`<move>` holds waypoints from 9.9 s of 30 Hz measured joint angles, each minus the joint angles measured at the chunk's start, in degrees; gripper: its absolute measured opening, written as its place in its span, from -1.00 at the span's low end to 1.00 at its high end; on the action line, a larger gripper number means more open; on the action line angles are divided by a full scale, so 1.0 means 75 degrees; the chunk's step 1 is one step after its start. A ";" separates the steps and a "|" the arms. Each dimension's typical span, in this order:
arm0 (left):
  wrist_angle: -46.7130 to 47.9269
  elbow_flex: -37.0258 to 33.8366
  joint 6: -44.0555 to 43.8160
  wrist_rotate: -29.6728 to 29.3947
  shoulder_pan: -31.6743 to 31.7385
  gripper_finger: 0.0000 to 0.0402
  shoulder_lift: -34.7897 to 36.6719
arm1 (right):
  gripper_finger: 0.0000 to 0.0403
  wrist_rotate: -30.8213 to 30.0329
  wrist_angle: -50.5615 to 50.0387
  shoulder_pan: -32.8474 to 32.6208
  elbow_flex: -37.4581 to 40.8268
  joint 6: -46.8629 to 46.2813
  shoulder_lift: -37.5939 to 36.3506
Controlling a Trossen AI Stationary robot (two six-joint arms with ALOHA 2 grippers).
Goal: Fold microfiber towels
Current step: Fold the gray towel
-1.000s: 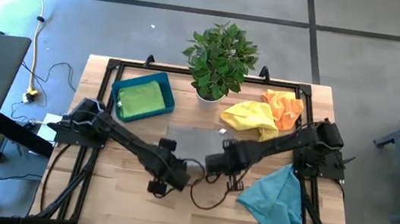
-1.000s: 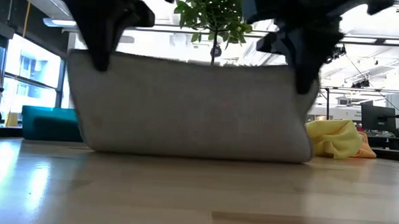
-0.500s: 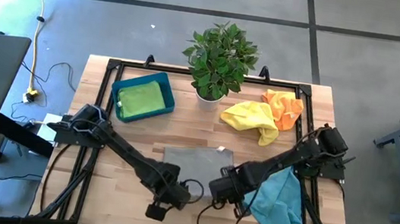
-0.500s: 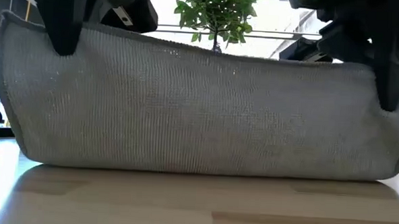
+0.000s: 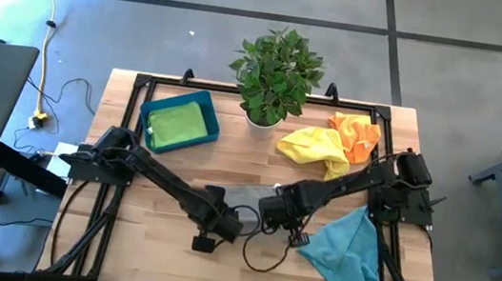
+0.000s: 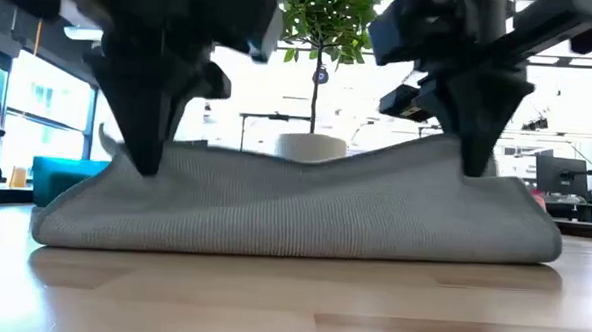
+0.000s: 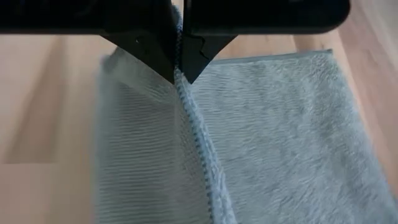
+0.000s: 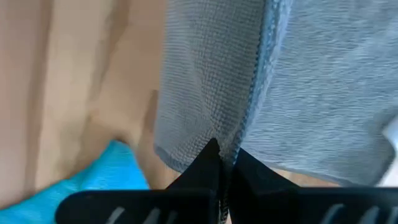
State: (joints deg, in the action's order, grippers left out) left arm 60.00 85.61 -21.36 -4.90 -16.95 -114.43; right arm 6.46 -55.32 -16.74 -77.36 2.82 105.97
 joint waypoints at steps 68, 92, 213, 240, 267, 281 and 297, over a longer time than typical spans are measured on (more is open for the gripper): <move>0.2617 -0.1263 0.0544 -0.2628 0.1260 -0.24 0.0720 | -0.33 -0.1263 -0.0949 0.1480 0.1800 -0.2045 -0.2257; -0.4739 -0.5540 -0.3033 -0.1021 0.0831 -0.26 0.4628 | -0.33 -0.1327 0.5464 0.0666 0.4893 -0.8397 -0.2217; -0.5199 -0.5535 -0.3612 -0.0628 0.0825 -0.26 0.4750 | -1.00 -0.2661 0.1353 0.0679 0.4087 -0.9481 -0.2150; -0.6763 -0.5527 -0.4193 -0.0372 0.0825 -0.26 0.5582 | -1.00 -0.2056 0.0083 0.0458 0.1714 -1.0562 -0.2131; -0.5040 -0.5532 -0.2037 -0.0184 0.1566 -0.26 0.8250 | -1.00 -0.2574 0.4088 0.0409 0.1542 -1.1870 -0.0775; -0.4968 -0.5532 -0.1900 0.0227 0.1623 -0.26 0.8250 | -1.00 -0.2647 -0.2223 0.0599 -0.0582 -1.1511 -0.0775; -0.4976 -0.5532 -0.1921 0.0226 0.1623 -0.26 0.8250 | -1.00 -0.2705 -0.3158 0.0683 -0.1460 -1.1510 -0.0647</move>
State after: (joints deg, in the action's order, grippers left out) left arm 22.68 44.12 -35.77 -3.20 -4.78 -52.56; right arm -13.82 -79.01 -11.62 -88.31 -83.50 101.12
